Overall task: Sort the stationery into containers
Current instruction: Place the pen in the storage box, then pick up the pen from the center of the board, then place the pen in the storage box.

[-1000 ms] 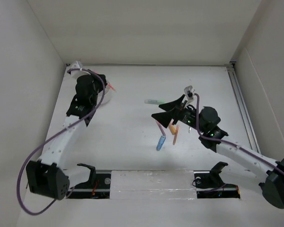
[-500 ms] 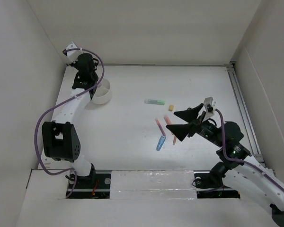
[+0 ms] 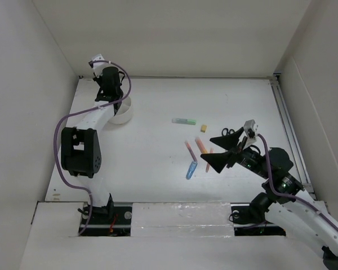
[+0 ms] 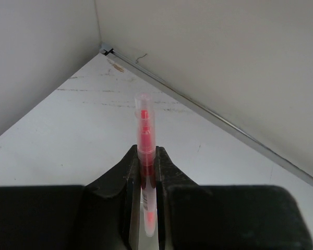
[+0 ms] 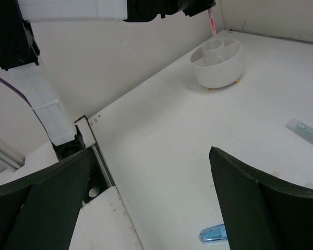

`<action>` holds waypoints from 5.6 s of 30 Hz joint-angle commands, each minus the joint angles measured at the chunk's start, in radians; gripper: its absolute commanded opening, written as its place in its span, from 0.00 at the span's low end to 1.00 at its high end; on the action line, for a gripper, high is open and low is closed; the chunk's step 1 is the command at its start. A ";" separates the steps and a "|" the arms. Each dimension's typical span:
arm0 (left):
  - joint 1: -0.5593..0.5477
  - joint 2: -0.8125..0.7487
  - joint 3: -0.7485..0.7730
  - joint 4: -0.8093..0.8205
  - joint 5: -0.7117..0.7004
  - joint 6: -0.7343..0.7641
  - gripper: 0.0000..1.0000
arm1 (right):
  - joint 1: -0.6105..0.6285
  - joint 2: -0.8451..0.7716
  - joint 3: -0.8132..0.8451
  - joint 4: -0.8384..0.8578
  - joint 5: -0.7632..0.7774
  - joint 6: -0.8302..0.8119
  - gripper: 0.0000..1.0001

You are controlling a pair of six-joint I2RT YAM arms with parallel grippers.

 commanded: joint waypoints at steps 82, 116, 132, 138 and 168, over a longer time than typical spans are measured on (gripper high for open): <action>-0.098 -1.167 -0.497 -0.691 0.406 -0.214 1.00 | -0.154 0.928 0.491 -0.210 0.192 -0.369 0.90; -0.112 -1.128 -0.464 -0.718 0.422 -0.214 1.00 | 0.046 1.146 0.379 -0.311 0.367 -0.234 0.52; -0.112 -1.146 -0.464 -0.718 0.422 -0.205 1.00 | 0.055 1.256 0.370 -0.294 0.347 -0.214 0.08; -0.112 -1.146 -0.464 -0.718 0.422 -0.205 1.00 | 0.055 1.266 0.437 -0.253 0.326 -0.223 0.00; -0.112 -1.128 -0.494 -0.594 0.837 -0.171 1.00 | 0.240 1.102 0.552 0.634 -0.080 0.108 0.00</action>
